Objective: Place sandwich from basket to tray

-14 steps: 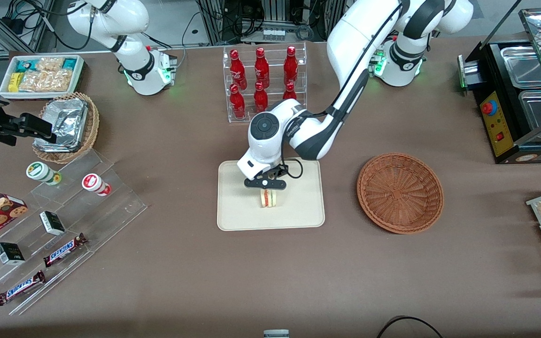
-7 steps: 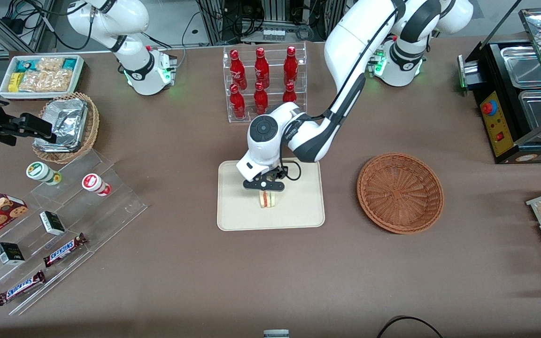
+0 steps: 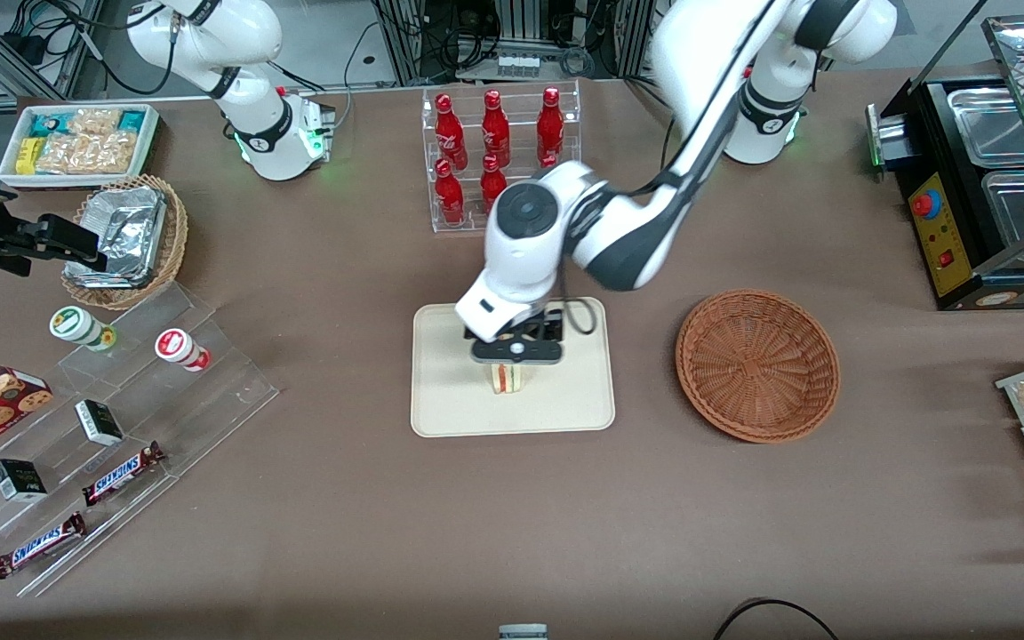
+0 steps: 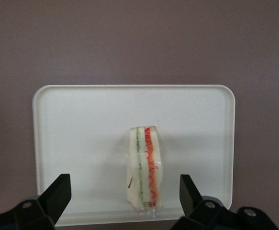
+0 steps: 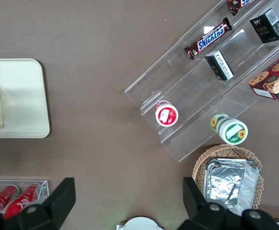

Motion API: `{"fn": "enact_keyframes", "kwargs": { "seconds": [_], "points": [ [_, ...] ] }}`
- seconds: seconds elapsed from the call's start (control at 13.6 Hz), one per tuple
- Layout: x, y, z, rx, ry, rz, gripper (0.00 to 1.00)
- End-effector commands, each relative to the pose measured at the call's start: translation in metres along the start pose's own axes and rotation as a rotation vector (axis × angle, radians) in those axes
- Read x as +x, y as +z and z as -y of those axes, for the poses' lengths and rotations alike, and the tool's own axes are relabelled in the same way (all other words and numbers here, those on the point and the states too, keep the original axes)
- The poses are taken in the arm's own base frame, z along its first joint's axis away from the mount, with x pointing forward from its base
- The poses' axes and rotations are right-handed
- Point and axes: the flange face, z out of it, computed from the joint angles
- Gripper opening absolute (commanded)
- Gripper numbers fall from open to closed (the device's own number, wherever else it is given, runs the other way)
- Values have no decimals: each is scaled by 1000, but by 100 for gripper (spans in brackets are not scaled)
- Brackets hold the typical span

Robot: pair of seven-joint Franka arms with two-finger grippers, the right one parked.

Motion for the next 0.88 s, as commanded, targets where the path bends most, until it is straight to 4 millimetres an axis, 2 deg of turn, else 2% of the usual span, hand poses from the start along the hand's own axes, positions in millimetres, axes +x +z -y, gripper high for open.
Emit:
{"fn": "enact_keyframes", "kwargs": {
  "seconds": [0.0,0.15,0.22,0.29,0.37,0.59,0.81],
  "points": [
    [30,-72,84,26,-147,-2,100],
    [47,-117,152,45,-213,-14,100],
    [53,-134,184,57,-196,-11,100],
    [56,-153,207,60,-166,-6,100],
    [63,-171,242,73,-160,6,100],
    [58,-224,317,60,-67,52,100],
    [51,-257,386,30,17,89,100]
  ]
}}
